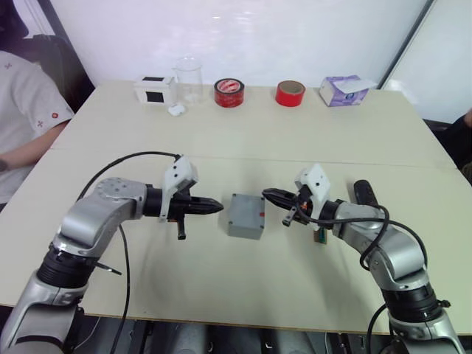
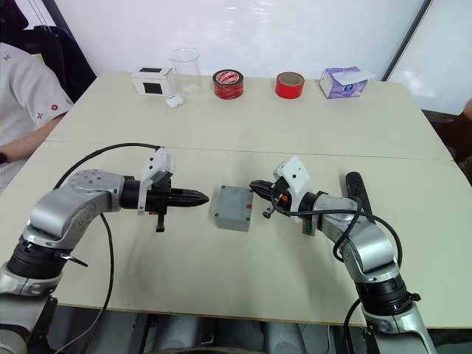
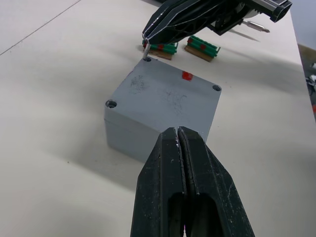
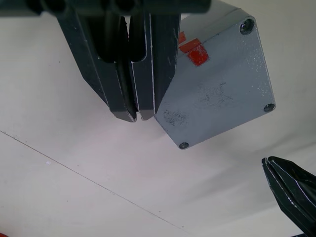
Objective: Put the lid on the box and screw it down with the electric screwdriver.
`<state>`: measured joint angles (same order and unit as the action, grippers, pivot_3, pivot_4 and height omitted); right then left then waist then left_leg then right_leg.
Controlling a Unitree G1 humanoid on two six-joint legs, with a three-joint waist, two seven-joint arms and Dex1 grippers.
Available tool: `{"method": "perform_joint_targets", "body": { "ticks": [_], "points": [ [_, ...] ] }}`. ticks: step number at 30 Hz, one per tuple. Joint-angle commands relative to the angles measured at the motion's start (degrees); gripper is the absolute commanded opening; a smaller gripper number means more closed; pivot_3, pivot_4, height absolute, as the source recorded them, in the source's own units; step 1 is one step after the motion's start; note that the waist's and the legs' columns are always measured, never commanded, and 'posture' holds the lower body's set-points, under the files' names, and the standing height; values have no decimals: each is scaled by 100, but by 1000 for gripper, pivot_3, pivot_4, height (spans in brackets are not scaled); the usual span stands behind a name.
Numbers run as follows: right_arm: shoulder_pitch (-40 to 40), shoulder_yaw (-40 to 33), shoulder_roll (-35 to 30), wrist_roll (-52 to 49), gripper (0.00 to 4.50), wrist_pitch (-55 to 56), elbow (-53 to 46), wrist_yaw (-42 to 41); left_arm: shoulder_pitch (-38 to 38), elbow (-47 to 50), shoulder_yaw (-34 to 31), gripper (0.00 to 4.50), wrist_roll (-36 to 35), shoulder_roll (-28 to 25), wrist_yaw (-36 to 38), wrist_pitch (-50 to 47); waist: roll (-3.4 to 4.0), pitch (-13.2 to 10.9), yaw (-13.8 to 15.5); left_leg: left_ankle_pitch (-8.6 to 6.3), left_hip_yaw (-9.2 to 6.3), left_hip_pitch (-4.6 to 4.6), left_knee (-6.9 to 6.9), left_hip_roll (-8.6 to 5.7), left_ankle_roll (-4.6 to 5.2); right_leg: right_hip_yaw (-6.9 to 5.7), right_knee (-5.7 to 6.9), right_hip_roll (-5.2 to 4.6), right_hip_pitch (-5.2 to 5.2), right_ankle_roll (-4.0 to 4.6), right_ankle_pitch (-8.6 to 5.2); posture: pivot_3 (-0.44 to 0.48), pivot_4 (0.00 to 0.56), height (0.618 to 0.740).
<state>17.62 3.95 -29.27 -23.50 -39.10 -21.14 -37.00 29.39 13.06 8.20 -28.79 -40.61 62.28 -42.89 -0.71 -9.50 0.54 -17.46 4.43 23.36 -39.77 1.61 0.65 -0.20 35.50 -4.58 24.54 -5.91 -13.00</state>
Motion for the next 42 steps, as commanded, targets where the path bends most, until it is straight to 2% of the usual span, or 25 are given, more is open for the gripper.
{"method": "perform_joint_targets", "body": {
  "ticks": [1,25,42],
  "points": [
    [4,-25,-93,-48,22,11,-212,-84,46,51,-29,0,17,6,14,135,0,0,1,0,0,0,0,0,0,0,0,0,0,0,0,0,150,740],
    [112,-262,14,-393,22,-173,-354,29,39,30,-14,0,58,39,31,164,0,0,2,0,0,0,0,0,0,0,0,0,0,0,0,0,150,740],
    [61,-115,-61,-155,22,-37,-168,19,23,44,-12,0,71,10,34,189,0,0,1,0,0,0,0,0,0,0,0,0,0,0,0,0,150,740]
  ]
}}
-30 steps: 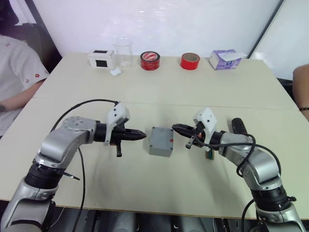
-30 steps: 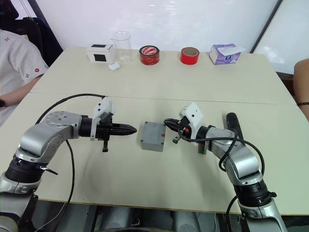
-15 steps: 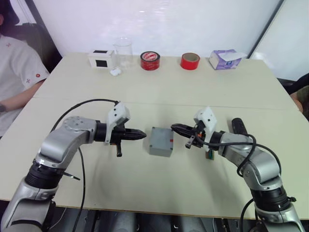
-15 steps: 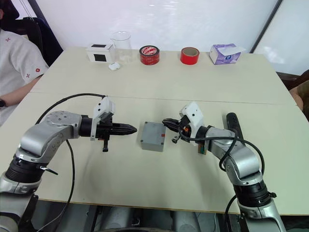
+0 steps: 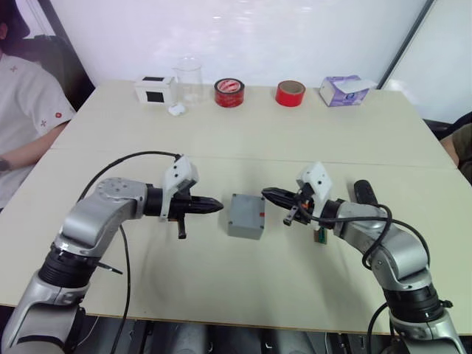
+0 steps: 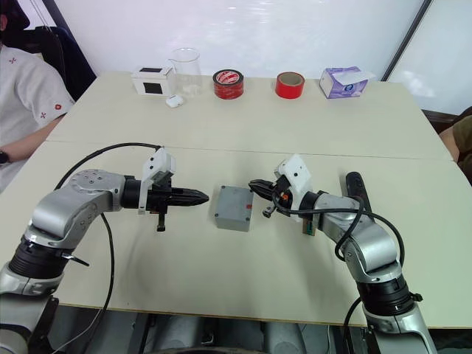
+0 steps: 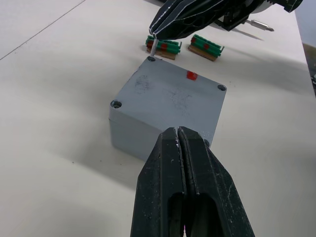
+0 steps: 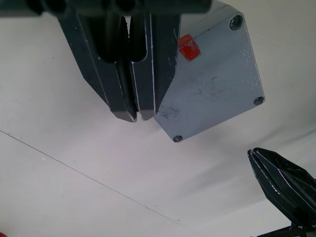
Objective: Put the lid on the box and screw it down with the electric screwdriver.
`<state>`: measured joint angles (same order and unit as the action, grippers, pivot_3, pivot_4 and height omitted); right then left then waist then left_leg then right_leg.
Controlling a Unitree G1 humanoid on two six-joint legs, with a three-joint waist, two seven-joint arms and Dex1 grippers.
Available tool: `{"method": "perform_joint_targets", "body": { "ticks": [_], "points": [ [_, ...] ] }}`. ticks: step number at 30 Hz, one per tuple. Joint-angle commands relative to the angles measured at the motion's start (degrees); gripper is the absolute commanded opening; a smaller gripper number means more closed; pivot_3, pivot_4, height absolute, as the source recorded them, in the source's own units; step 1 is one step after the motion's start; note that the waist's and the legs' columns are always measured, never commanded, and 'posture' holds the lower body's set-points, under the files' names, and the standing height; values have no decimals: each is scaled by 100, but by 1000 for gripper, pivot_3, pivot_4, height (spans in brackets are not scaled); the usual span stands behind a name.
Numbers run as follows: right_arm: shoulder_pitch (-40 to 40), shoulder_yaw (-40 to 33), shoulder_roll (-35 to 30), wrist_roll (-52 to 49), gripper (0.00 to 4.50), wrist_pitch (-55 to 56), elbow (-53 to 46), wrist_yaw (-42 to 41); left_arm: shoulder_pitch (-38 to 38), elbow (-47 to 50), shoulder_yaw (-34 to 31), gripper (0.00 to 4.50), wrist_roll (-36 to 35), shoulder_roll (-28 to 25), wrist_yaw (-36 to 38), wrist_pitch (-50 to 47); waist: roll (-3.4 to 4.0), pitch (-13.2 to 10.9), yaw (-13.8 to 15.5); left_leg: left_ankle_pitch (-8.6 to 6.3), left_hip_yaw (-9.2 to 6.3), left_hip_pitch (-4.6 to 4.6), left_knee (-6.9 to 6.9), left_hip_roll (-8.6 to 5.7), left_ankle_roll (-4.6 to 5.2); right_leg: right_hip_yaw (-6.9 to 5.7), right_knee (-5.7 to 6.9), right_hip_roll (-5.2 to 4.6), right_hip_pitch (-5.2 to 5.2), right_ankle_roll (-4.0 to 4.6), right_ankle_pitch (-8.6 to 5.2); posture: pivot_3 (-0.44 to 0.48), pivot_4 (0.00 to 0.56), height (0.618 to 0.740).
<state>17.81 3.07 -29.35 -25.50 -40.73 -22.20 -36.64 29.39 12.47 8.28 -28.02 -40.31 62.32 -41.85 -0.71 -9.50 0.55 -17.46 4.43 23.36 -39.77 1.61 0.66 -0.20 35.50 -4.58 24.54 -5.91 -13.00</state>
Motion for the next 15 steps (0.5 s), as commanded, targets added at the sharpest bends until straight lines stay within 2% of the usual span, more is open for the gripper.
{"method": "perform_joint_targets", "body": {
  "ticks": [1,15],
  "points": [
    [38,-15,-61,60,22,125,-57,-24,22,104,-21,0,-6,-22,31,86,0,0,0,0,0,0,0,0,0,0,0,0,0,0,0,0,150,740],
    [37,68,-36,208,22,177,40,-80,16,112,-24,0,-7,-4,9,86,0,0,-1,0,0,0,0,0,0,0,0,0,0,0,0,0,150,740]
  ]
}}
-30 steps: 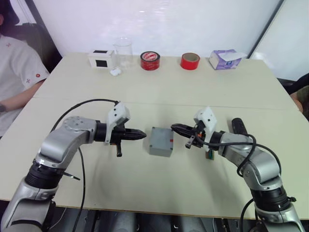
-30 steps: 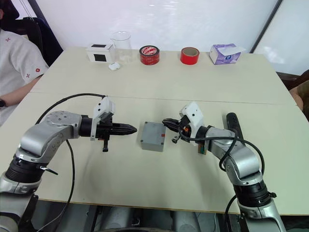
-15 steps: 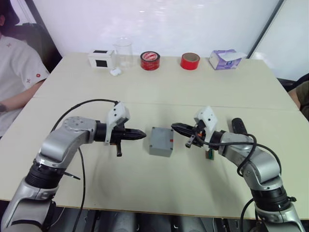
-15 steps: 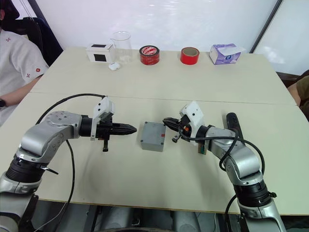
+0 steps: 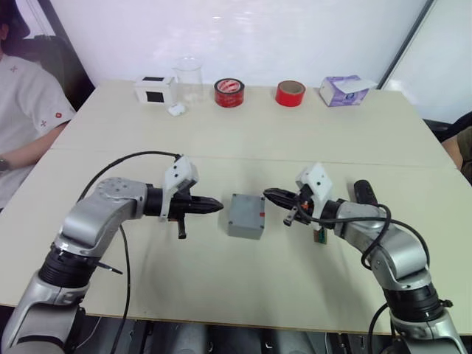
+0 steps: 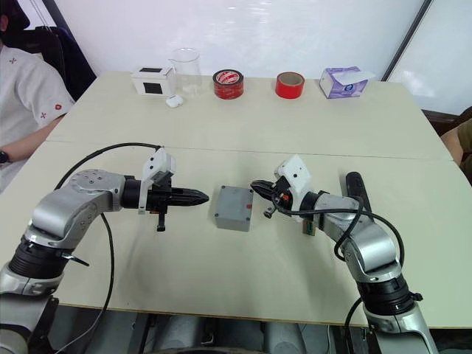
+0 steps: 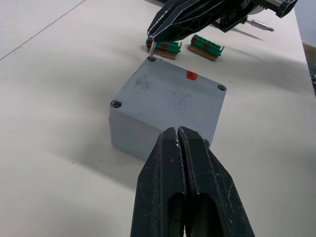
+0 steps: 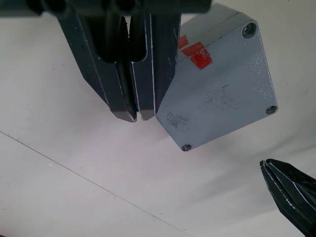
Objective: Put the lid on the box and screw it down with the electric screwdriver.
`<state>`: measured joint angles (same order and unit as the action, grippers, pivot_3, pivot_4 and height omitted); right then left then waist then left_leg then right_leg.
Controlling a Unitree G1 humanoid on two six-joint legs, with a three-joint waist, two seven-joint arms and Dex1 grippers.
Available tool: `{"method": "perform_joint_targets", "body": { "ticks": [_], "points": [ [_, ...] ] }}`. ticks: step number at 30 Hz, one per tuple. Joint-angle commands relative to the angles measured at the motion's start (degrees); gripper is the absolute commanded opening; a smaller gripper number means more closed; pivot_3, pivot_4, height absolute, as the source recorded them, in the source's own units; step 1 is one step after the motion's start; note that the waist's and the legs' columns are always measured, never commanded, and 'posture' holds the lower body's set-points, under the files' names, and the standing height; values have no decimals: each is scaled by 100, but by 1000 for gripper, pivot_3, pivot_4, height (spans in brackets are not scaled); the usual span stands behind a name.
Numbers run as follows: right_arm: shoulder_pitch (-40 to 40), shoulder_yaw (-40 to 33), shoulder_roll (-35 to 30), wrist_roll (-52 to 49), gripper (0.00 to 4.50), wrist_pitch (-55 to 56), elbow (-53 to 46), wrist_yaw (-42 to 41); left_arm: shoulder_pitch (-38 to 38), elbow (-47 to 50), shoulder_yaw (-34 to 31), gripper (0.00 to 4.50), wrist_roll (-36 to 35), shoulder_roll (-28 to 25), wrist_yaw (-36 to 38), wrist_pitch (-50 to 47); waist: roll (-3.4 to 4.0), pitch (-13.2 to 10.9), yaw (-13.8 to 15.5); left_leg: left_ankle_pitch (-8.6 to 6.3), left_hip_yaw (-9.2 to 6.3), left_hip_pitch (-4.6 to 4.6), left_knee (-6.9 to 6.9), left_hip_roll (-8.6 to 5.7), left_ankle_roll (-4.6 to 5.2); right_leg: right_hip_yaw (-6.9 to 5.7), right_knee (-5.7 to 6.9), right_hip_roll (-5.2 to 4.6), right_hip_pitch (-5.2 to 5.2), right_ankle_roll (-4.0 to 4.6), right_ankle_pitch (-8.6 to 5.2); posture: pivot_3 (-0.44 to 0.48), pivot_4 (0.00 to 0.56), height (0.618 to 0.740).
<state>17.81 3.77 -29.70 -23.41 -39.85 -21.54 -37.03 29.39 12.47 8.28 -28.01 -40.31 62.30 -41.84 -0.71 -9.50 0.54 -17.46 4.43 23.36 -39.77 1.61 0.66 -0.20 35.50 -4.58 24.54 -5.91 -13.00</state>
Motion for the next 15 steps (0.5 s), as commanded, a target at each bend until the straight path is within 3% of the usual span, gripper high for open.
{"method": "perform_joint_targets", "body": {
  "ticks": [1,15],
  "points": [
    [37,1,-1,-4,22,92,-24,-43,15,112,-24,0,-8,-4,10,85,0,0,0,0,0,0,0,0,0,0,0,0,0,0,0,0,150,740],
    [107,36,57,-79,22,32,-47,-48,-28,129,-29,0,-7,2,0,112,0,0,-1,0,0,0,0,0,0,0,0,0,0,0,0,0,150,740]
  ]
}}
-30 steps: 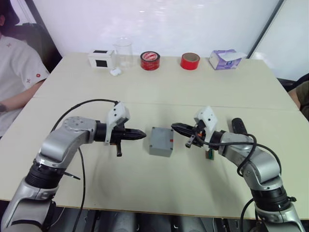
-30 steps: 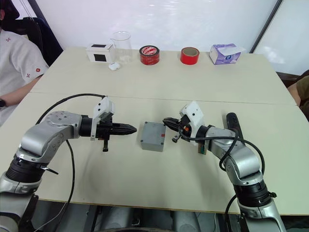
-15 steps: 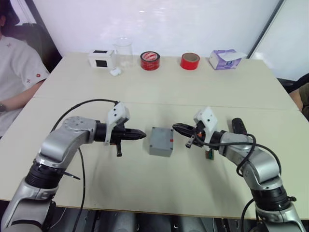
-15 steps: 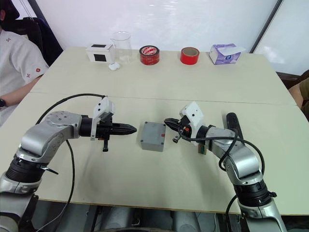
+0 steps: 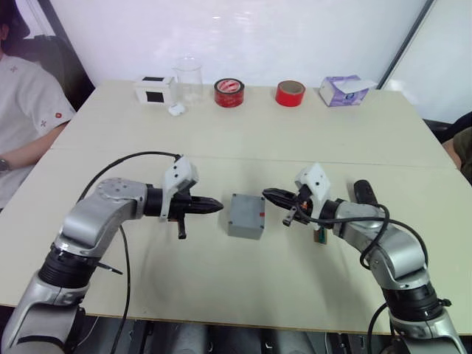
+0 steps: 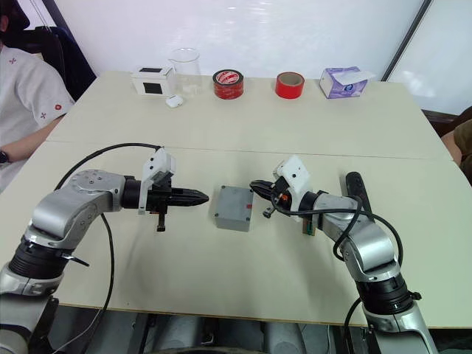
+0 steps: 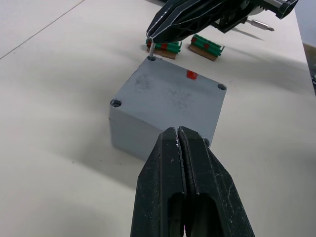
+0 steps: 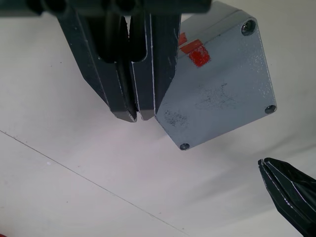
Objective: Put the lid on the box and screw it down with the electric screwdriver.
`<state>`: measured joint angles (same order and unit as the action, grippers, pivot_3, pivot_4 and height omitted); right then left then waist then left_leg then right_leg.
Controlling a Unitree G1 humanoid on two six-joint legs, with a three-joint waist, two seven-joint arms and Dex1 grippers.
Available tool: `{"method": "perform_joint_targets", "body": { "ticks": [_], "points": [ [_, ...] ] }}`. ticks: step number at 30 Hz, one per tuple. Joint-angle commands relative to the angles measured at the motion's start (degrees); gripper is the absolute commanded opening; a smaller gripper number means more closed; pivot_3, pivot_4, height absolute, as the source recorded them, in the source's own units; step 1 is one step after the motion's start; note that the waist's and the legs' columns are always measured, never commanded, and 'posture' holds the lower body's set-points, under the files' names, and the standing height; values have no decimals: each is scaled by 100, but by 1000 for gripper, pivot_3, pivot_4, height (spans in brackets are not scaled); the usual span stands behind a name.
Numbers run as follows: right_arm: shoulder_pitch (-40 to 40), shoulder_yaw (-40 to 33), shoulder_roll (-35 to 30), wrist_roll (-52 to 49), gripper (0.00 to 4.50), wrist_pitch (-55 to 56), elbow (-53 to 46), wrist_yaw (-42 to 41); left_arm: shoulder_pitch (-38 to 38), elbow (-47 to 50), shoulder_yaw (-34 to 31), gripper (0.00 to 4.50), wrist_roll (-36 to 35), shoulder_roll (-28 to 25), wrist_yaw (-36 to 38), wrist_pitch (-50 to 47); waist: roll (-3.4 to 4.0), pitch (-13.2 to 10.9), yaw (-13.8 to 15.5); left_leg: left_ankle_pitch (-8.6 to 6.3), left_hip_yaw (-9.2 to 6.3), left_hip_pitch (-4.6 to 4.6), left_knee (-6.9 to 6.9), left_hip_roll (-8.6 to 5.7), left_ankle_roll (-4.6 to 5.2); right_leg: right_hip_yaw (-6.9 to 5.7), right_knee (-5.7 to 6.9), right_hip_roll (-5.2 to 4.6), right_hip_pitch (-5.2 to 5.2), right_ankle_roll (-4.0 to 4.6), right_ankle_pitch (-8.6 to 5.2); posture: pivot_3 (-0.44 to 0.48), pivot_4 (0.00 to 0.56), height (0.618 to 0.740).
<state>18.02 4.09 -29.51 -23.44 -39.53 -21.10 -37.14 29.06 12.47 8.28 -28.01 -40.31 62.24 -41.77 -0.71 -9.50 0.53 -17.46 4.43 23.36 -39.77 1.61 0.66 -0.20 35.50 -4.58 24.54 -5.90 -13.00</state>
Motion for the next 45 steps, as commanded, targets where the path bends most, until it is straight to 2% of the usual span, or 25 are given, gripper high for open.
{"method": "perform_joint_targets", "body": {
  "ticks": [1,26,29,36,40,43,45],
  "points": [
    [85,-2,37,-86,22,-10,-102,-40,1,130,-31,0,-8,2,6,106,0,0,0,0,0,0,0,0,0,0,0,0,0,0,0,0,150,740],
    [19,118,-36,102,22,-38,-29,-79,-4,163,-59,0,-15,-6,-5,84,0,0,1,0,0,0,0,0,0,0,0,0,0,0,0,0,150,740],
    [33,88,-39,115,777,-47,6,-78,3,176,-74,0,-30,3,-21,71,0,0,1,0,0,0,0,0,0,0,0,0,0,0,0,0,150,740],
    [152,-89,-148,67,3557,-83,95,-138,37,211,-154,0,-129,102,-122,35,0,0,1,0,1,0,0,0,0,0,-1,0,0,0,0,0,150,740],
    [316,-648,-50,-470,3557,-538,-9,-34,132,253,-213,0,-243,233,-172,10,0,0,7,0,0,1,0,0,0,0,-1,-1,0,0,0,0,150,740],
    [682,-1331,-26,-807,3557,-1086,44,458,207,242,-177,0,-332,290,-98,-12,0,0,4,0,1,1,0,0,0,0,-1,-2,0,0,1,0,150,740],
    [922,-1589,-378,-923,3557,-1586,147,506,292,160,-141,0,-350,375,-104,9,1,-1,8,0,1,1,0,0,0,1,-1,-2,0,0,1,0,150,740]
  ]
}}
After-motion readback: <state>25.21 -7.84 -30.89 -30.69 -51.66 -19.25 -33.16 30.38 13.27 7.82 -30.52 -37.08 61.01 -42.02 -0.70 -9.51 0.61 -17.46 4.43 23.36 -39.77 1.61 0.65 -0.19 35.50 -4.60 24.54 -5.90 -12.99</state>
